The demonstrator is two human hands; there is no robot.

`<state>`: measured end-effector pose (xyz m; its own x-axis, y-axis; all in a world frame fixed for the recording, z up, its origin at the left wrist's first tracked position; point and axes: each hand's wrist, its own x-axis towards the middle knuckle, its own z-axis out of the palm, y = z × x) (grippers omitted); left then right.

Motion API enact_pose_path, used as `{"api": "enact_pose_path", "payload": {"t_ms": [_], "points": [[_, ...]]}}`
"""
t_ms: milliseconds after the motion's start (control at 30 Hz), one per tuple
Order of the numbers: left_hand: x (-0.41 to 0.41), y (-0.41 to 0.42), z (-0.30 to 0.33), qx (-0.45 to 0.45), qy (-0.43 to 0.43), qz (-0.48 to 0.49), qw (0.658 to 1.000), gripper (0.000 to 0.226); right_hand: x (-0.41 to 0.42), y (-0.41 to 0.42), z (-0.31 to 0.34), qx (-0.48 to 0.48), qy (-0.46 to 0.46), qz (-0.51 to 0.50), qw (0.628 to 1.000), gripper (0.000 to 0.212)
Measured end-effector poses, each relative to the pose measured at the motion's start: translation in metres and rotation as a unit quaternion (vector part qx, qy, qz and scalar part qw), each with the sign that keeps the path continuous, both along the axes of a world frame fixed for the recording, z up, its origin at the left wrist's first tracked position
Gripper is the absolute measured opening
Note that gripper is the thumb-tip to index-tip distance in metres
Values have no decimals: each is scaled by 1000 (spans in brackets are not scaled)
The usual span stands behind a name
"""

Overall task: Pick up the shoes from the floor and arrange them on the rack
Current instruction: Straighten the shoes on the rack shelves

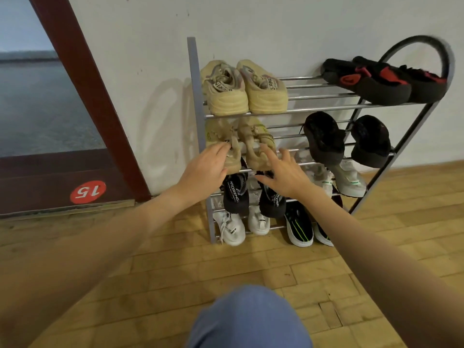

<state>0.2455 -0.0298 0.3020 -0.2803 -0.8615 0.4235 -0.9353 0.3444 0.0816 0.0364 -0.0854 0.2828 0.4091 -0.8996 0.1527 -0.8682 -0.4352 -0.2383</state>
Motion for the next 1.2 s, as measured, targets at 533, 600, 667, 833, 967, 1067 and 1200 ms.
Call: {"api": "enact_pose_path", "payload": {"t_ms": [533, 600, 667, 833, 967, 1067, 1200], "points": [[9, -28, -37, -111, -170, -12, 979, 40, 22, -37, -27, -22, -135, -6, 991, 51], [9, -29, -36, -98, -167, -12, 981, 40, 24, -34, -27, -18, -138, -3, 990, 51], [7, -29, -34, -81, -165, -6, 983, 40, 25, -31, -24, 0, -131, 1, 991, 52], [4, -28, -30, -64, -168, 0, 984, 31, 17, -26, 1, 121, -143, 32, 982, 54], [5, -30, -32, -72, -164, 0, 984, 29, -7, -26, 13, 77, -198, 16, 977, 51], [3, -30, -34, -80, -167, 3, 983, 30, -27, -27, 7, 14, -190, -85, 978, 40], [5, -31, -36, -91, -170, -1, 981, 35, -38, -28, -5, 70, -161, -192, 966, 22]]}}
